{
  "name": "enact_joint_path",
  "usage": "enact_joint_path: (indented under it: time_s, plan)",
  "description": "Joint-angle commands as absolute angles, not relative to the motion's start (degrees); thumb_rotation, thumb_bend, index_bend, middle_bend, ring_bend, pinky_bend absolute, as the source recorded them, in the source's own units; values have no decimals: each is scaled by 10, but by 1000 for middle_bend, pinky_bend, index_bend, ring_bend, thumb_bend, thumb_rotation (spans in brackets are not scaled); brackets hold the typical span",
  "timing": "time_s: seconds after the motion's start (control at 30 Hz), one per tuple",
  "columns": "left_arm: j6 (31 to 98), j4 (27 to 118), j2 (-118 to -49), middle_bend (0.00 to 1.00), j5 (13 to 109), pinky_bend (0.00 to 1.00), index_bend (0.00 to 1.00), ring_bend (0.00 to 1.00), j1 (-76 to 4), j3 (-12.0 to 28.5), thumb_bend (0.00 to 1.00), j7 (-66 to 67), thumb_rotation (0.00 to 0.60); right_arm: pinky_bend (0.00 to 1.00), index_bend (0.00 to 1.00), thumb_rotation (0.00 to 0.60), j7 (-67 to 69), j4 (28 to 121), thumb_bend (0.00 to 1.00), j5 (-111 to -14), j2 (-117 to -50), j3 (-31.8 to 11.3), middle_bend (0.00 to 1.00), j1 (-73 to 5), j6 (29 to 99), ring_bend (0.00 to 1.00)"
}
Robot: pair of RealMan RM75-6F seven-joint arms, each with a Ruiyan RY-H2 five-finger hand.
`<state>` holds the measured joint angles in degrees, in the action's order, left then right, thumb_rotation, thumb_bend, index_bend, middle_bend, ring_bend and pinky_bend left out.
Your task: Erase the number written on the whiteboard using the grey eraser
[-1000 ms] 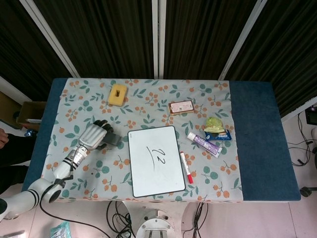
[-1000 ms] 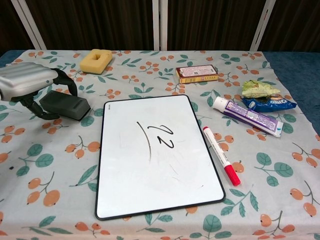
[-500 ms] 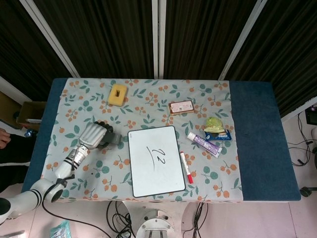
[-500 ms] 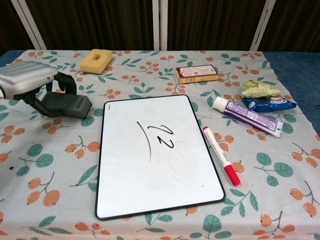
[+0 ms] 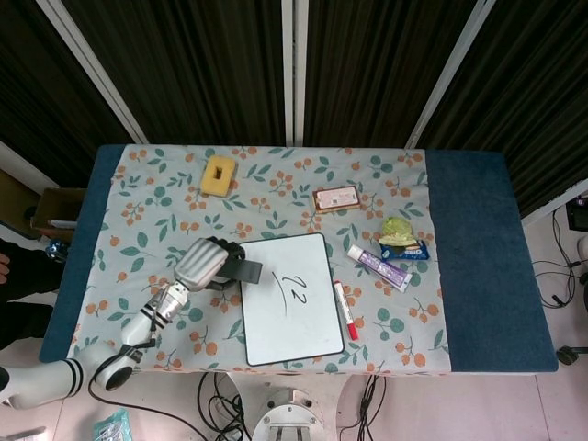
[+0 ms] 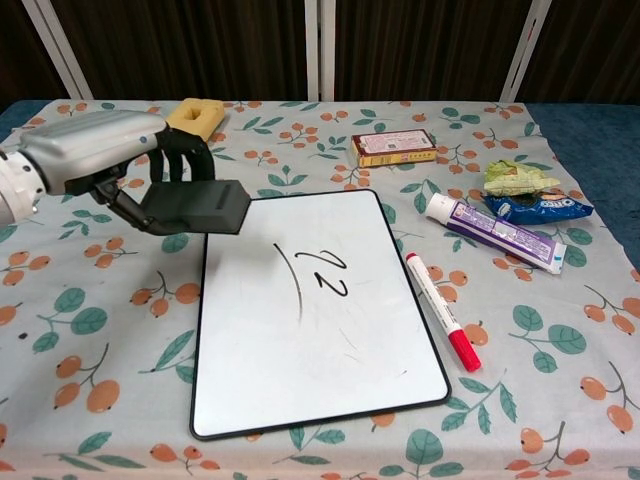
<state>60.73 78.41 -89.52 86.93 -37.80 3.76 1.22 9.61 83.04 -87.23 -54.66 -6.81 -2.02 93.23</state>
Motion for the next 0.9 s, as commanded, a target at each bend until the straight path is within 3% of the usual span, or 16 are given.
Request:
enact_joint_path:
  time_s: [0.03, 0.43, 0.9]
  plan:
    - [585, 848, -890, 609, 867, 602, 687, 479, -388, 28, 512, 72, 600, 0, 0, 600, 98, 828, 478, -871, -547, -69, 0, -19, 933, 0]
    - [534, 888, -933, 621, 851, 611, 701, 488, -399, -4, 514, 157, 600, 0, 0, 600, 115, 816, 478, -866, -549, -72, 0, -17, 934, 0]
    - [518, 849, -979, 629, 839, 613, 714, 494, -415, 10, 516, 176, 600, 0, 0, 600, 121, 807, 478, -864, -553, -73, 0, -17, 930, 0]
